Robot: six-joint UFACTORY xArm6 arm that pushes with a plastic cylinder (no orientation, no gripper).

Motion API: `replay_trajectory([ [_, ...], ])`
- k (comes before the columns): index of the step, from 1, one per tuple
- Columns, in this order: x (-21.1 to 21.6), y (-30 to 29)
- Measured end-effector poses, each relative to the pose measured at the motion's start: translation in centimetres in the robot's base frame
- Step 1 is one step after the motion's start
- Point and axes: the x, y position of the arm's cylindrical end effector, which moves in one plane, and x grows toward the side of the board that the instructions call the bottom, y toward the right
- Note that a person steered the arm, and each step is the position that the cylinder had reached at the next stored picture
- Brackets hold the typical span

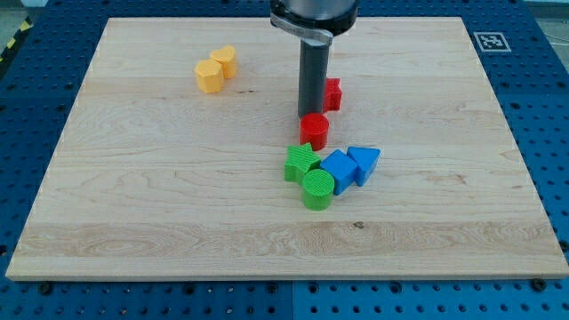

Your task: Point arm above red star

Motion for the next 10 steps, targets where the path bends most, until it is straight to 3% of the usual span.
replay_trajectory([
  [3, 2.6, 0.1],
  [7, -8.9, 0.5],
  [9, -8.3, 6.4],
  [10, -7.1, 5.3],
])
